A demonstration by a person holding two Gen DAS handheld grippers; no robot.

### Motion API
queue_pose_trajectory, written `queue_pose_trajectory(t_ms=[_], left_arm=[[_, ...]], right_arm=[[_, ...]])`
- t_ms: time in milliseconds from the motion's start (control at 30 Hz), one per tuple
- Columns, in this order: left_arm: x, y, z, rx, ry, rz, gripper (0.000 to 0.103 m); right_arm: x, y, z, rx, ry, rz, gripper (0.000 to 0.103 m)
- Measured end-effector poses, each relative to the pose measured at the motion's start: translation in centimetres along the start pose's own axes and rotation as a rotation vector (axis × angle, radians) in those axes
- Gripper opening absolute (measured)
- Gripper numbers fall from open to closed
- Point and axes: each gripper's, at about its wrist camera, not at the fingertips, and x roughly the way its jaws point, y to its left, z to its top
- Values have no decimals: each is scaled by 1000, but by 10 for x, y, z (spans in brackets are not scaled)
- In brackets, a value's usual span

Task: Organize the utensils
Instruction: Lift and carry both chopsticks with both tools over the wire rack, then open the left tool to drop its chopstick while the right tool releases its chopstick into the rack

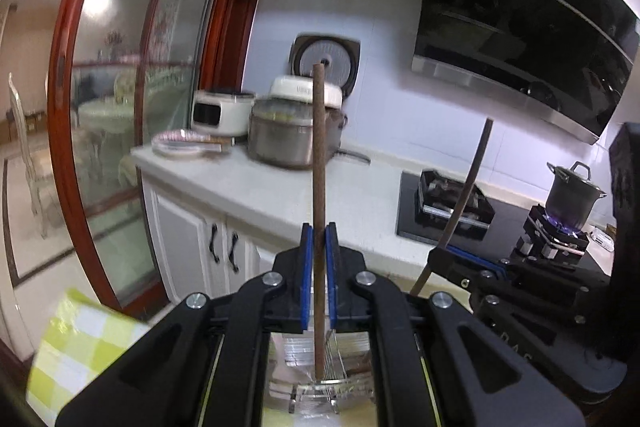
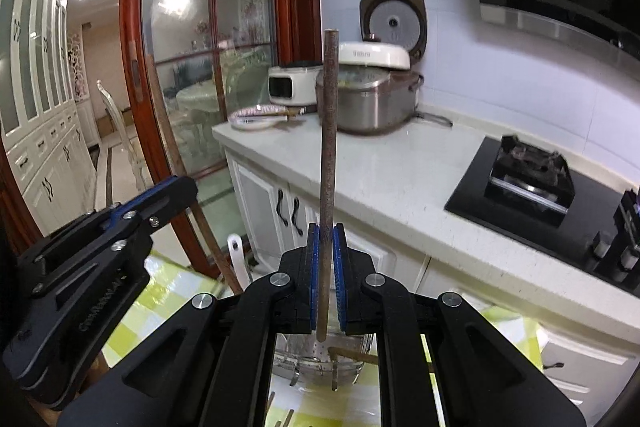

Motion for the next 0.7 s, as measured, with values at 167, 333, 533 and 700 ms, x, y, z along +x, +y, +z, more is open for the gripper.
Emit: queue_pose_trajectory(t_ms=[167, 333, 533, 700], left_arm=[[20, 7, -21, -23, 58, -4, 6], [27, 10, -30, -37, 93, -10, 23], [15, 13, -30, -29, 69, 11, 38], [-4, 24, -32, -65, 42, 33, 46]], right_arm=[[13, -1, -12, -5, 27, 9, 11], [14, 0, -15, -12, 28, -12, 11], [6, 0, -14, -16, 6, -25, 33], [-14, 0, -8, -32, -71, -75, 73]])
